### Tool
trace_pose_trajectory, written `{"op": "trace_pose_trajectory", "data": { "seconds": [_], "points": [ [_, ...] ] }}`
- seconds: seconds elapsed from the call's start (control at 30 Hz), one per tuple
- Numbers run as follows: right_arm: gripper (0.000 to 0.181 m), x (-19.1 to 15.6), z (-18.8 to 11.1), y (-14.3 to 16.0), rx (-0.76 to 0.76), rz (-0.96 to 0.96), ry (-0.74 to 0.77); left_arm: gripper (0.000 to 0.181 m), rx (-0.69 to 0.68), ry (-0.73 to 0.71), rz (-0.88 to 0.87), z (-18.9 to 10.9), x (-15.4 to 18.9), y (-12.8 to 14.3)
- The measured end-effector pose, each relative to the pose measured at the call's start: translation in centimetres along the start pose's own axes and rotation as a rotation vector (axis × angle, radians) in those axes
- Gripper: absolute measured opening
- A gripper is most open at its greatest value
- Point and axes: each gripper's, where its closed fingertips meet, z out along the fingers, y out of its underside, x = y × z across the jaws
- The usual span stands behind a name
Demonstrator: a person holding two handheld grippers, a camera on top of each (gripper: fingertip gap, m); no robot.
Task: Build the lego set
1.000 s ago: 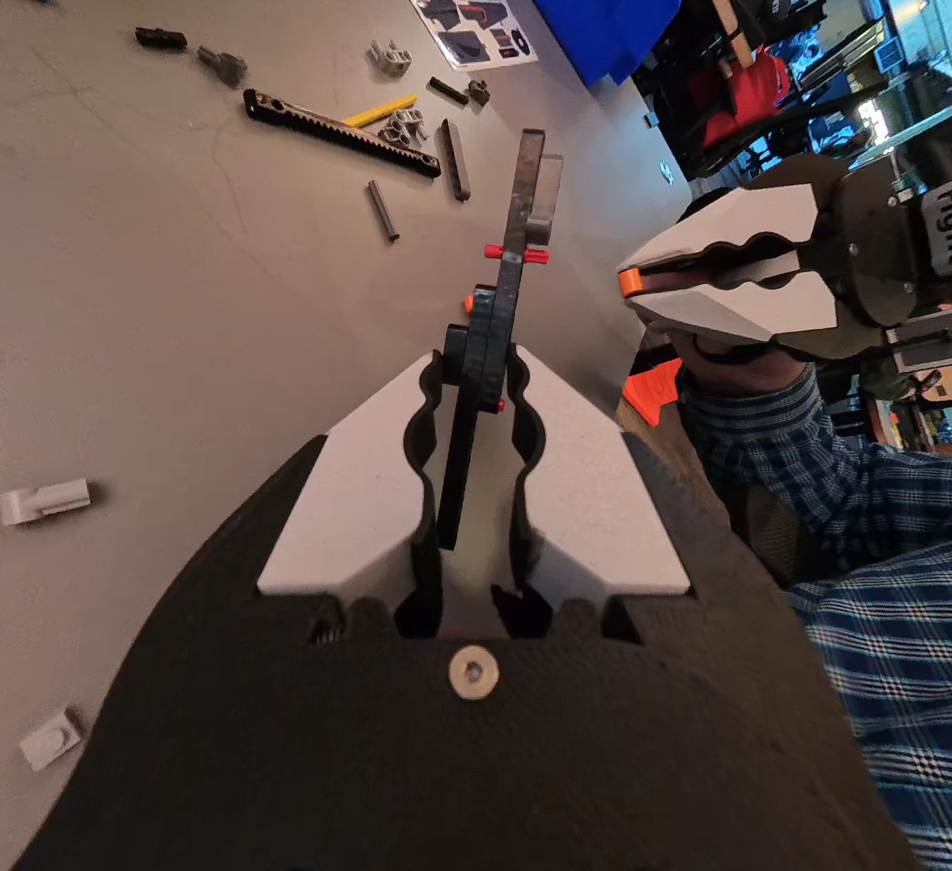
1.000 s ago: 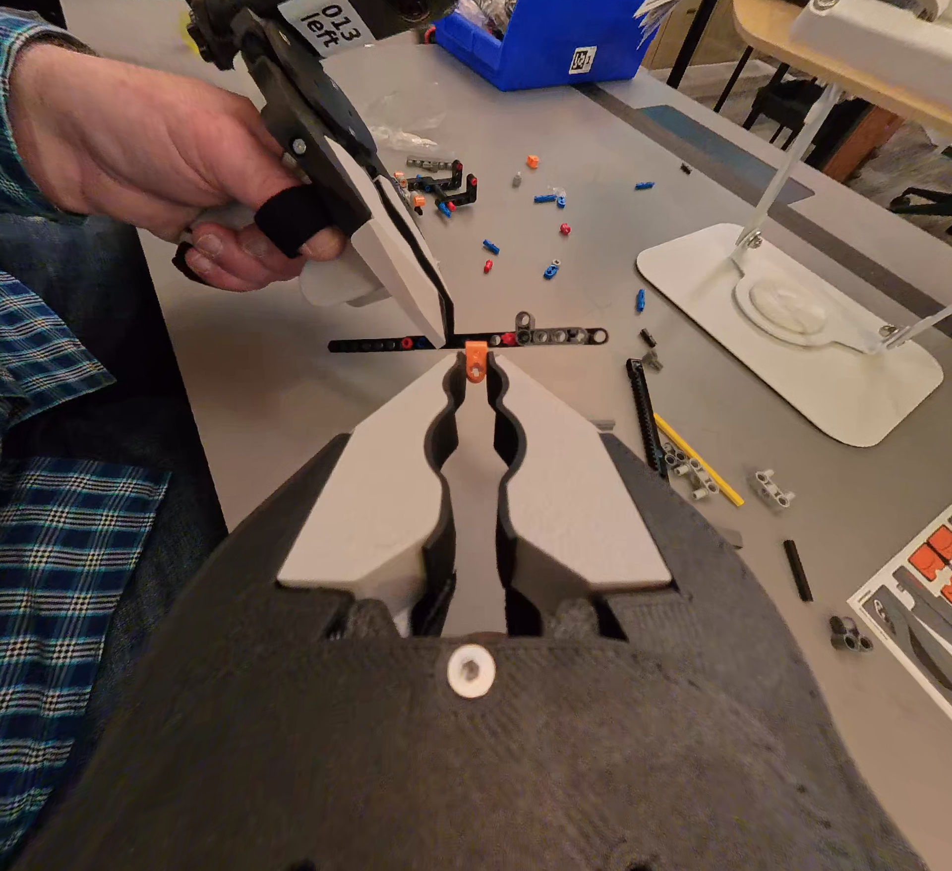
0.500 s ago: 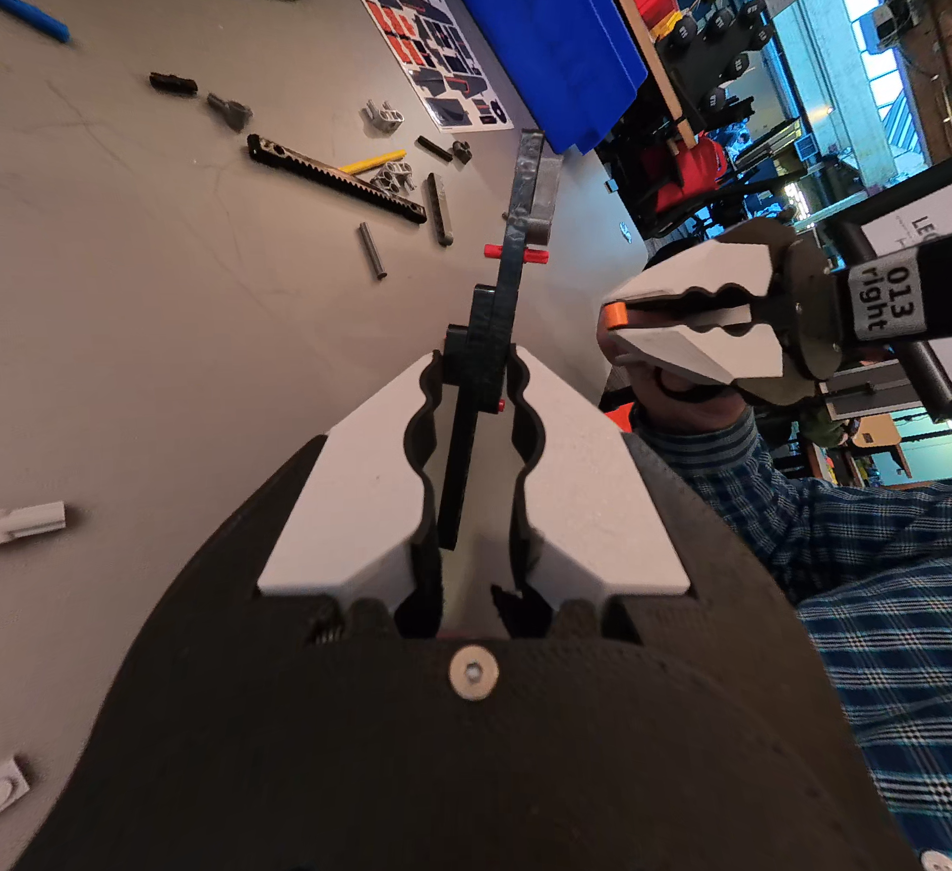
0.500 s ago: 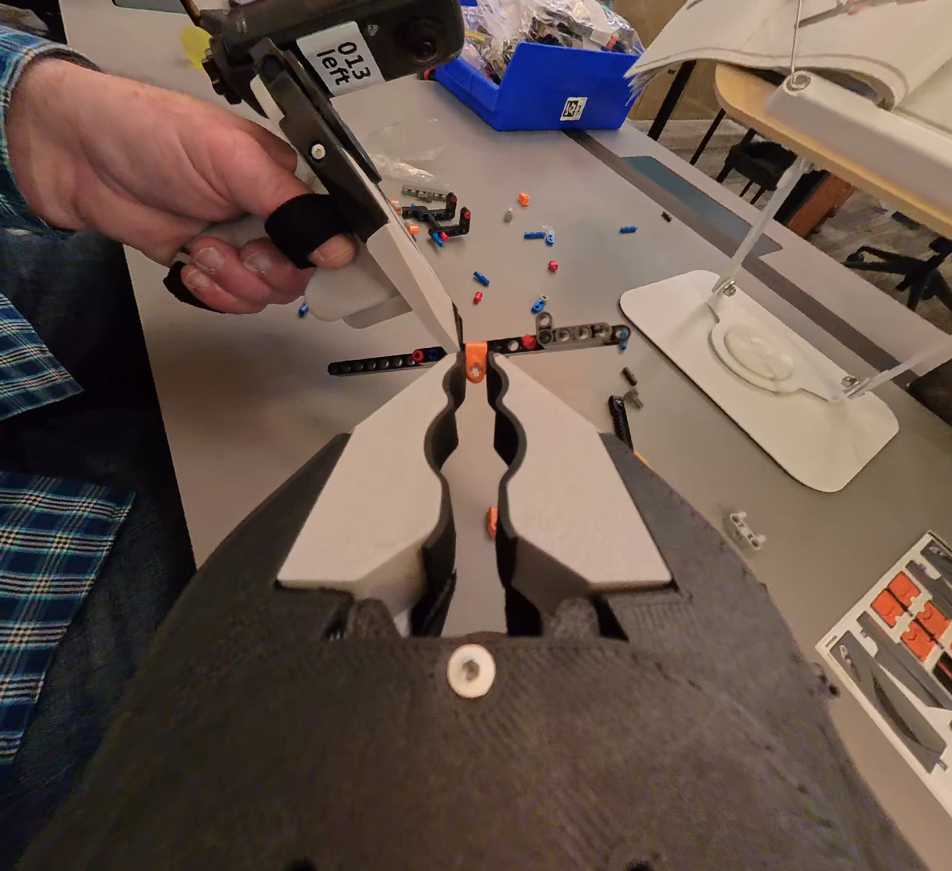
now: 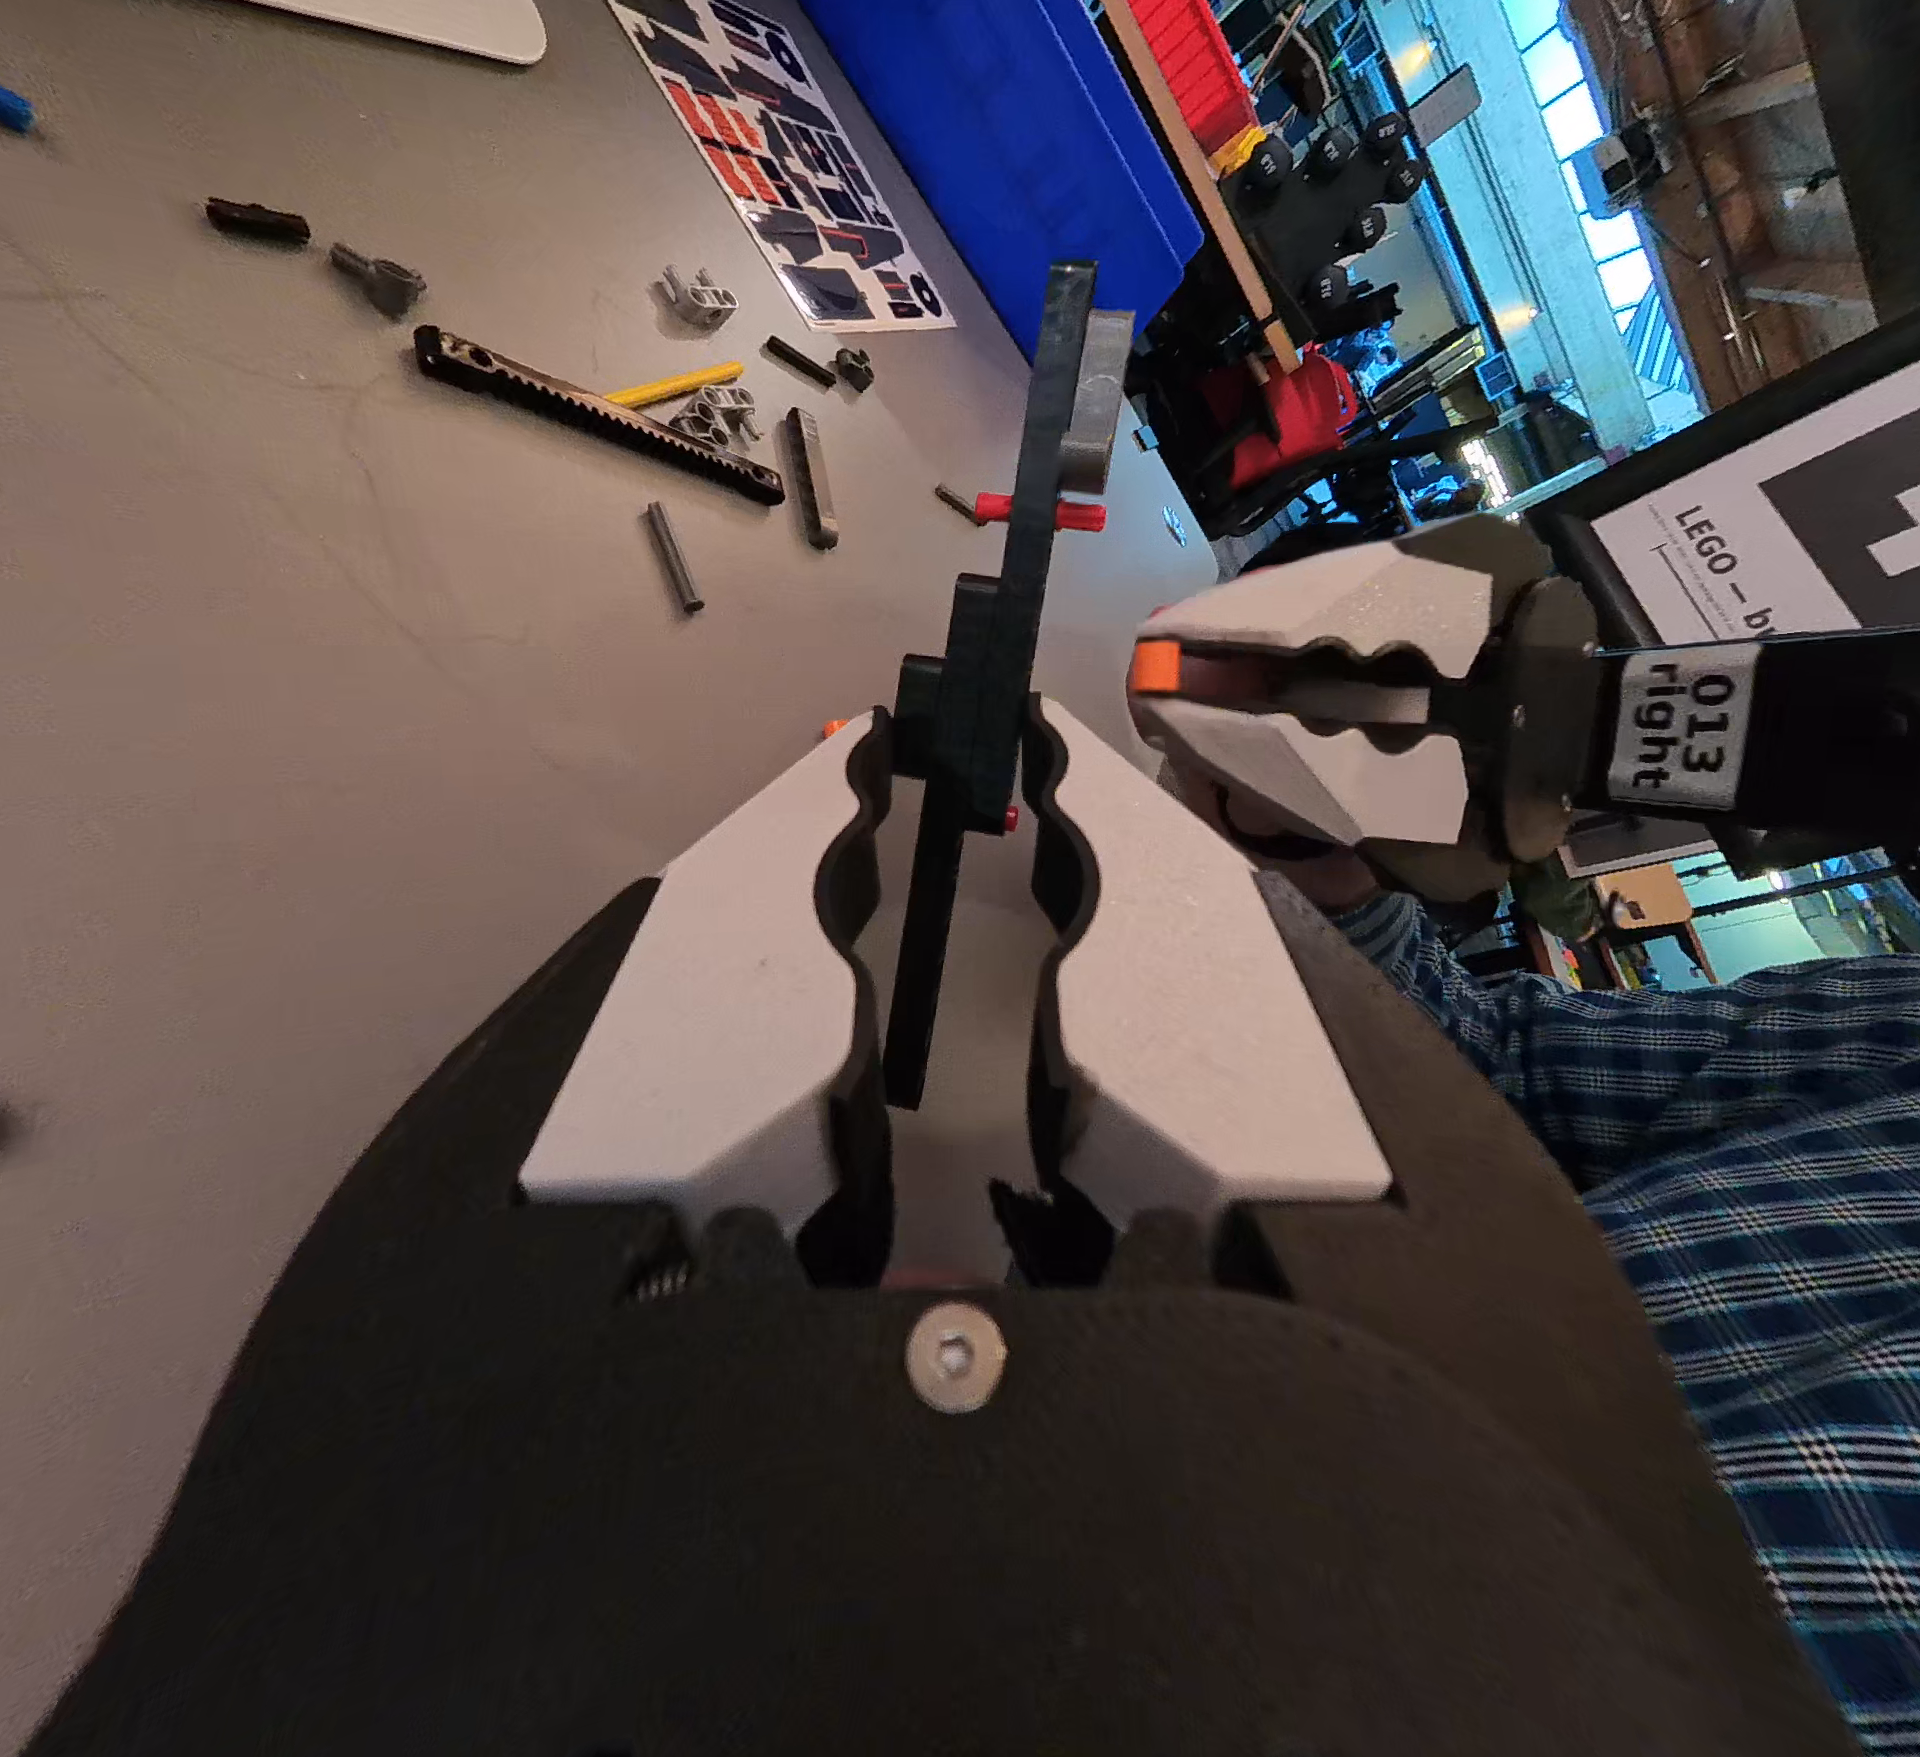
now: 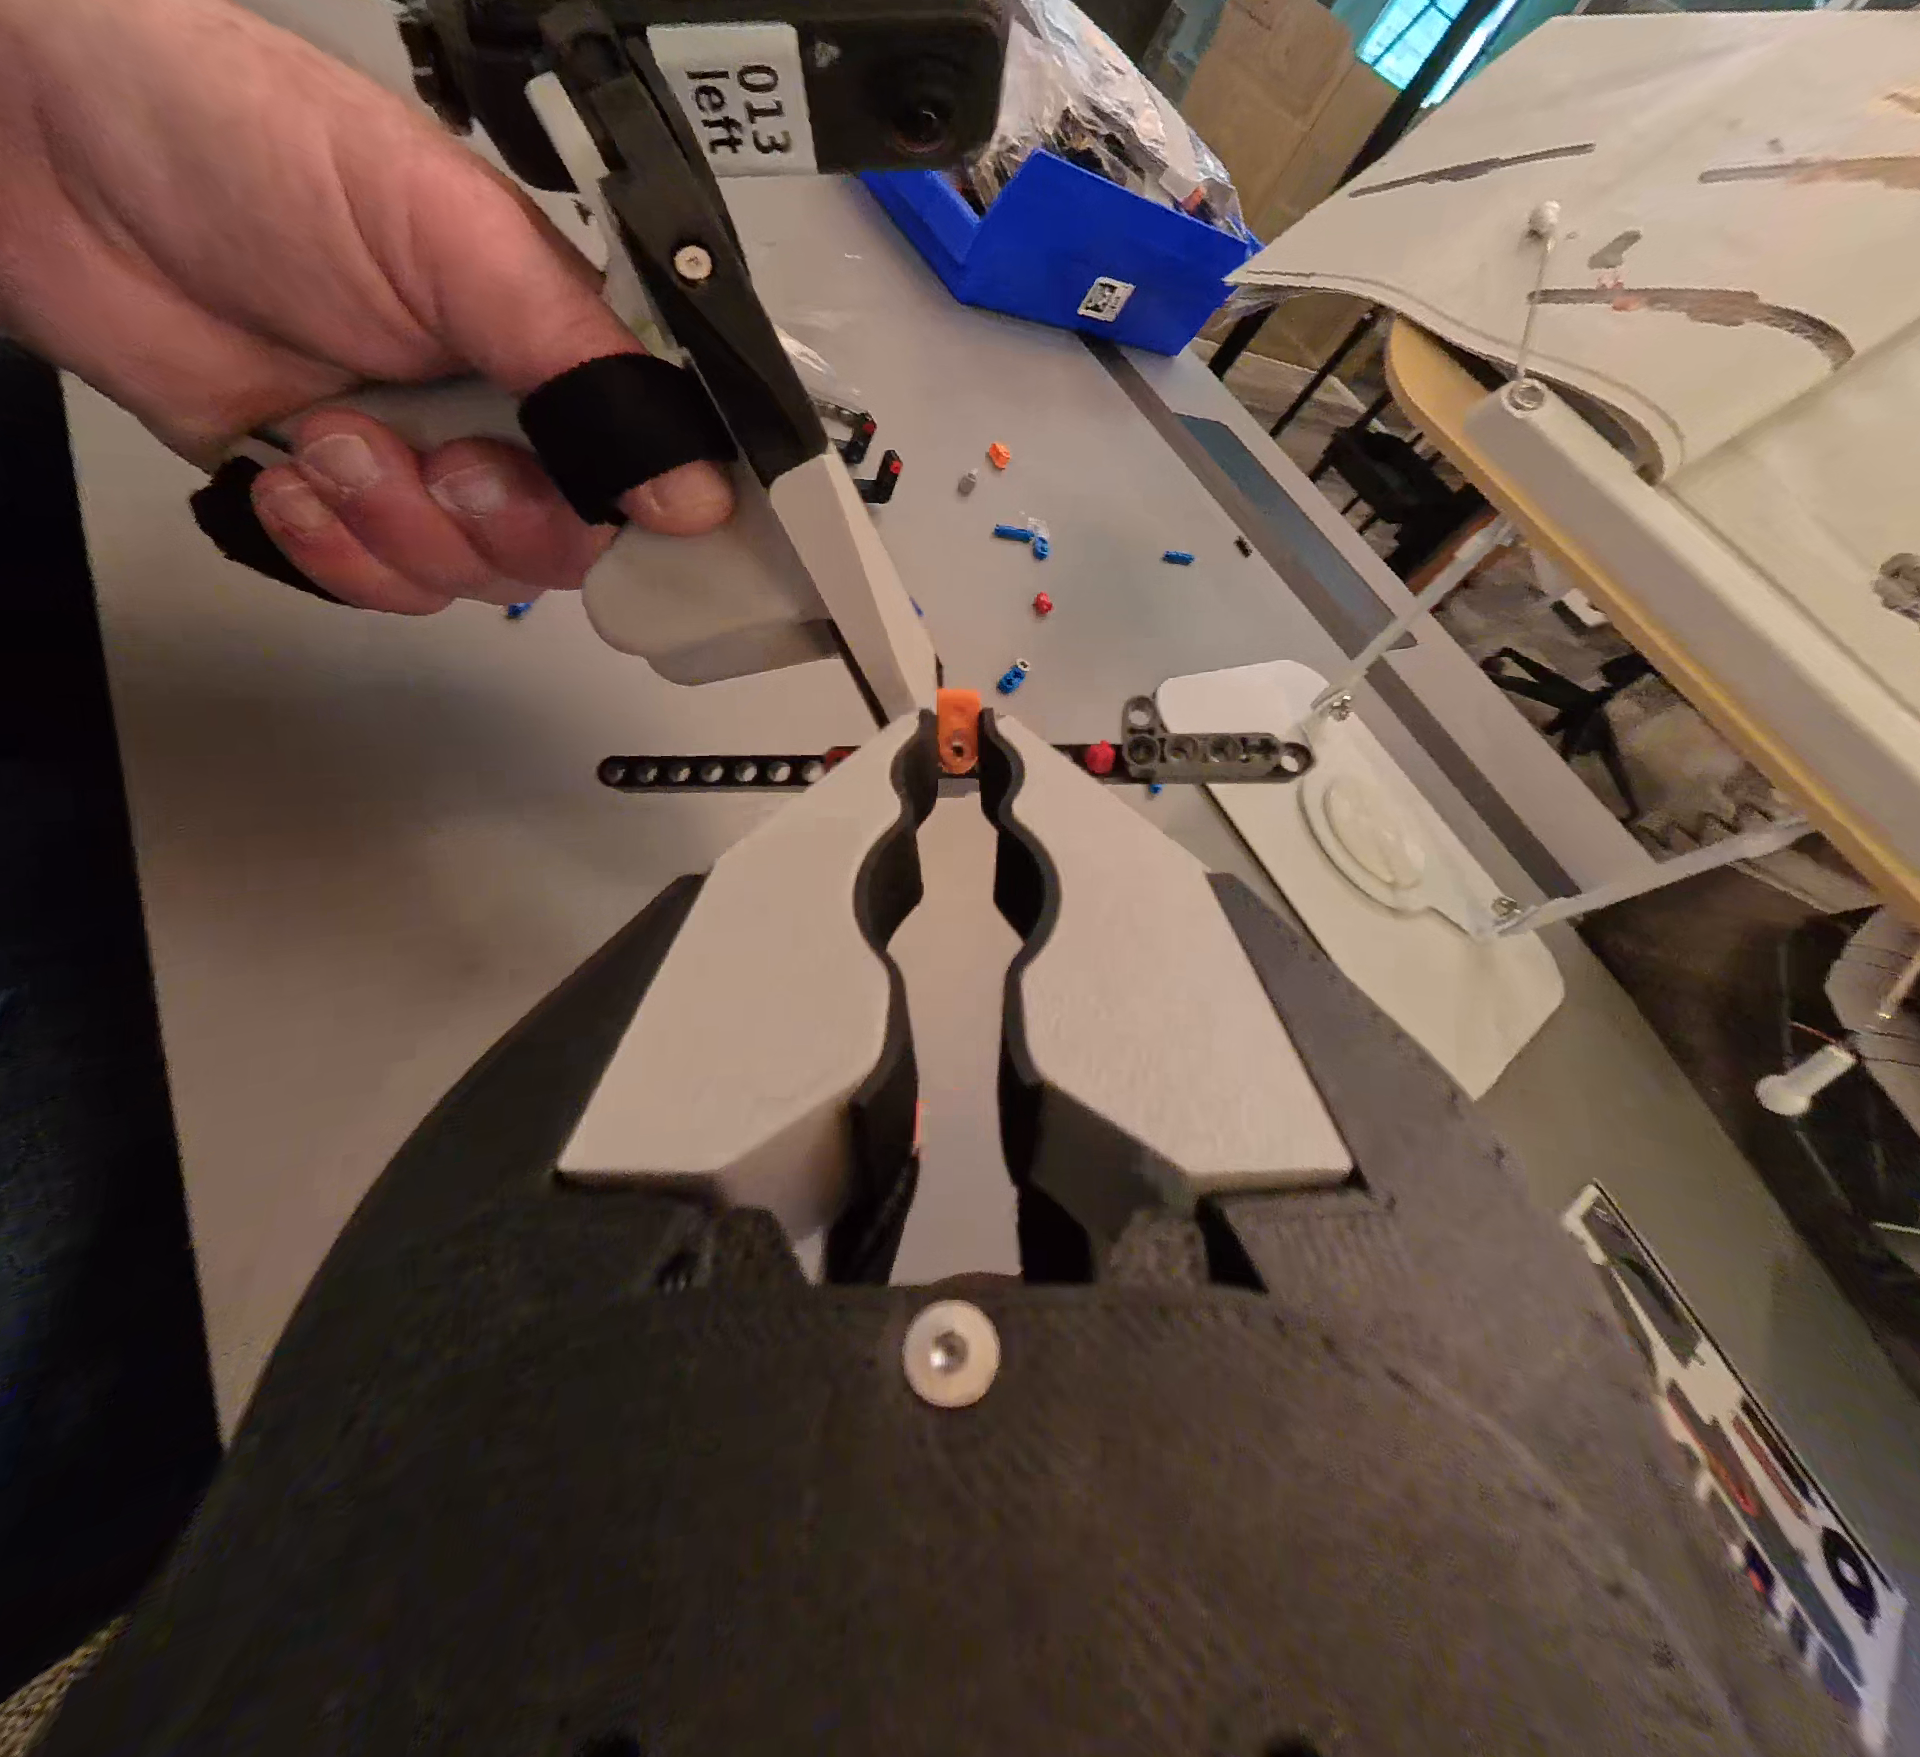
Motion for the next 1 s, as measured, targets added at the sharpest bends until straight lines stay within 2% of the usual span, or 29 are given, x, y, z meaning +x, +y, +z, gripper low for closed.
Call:
{"op": "trace_pose_trajectory", "data": {
  "seconds": [0.47, 0.73, 1.0],
  "points": [
    [0.005, 2.7, 0.0, 0.6, -0.013, -0.021, 0.108, 0.023, -0.013, 0.003, -0.026, 0.3, 0.1, 0.1],
    [0.005, 2.8, 0.3, 0.8, 0.016, -0.02, 0.085, 0.022, -0.024, 0.032, -0.078, 0.7, 0.5, 0.6],
    [0.005, 1.9, 1.1, 2.4, -0.016, 0.013, 0.007, 0.022, -0.066, -0.011, -0.131, 0.6, -0.8, 1.9]
  ]
}}
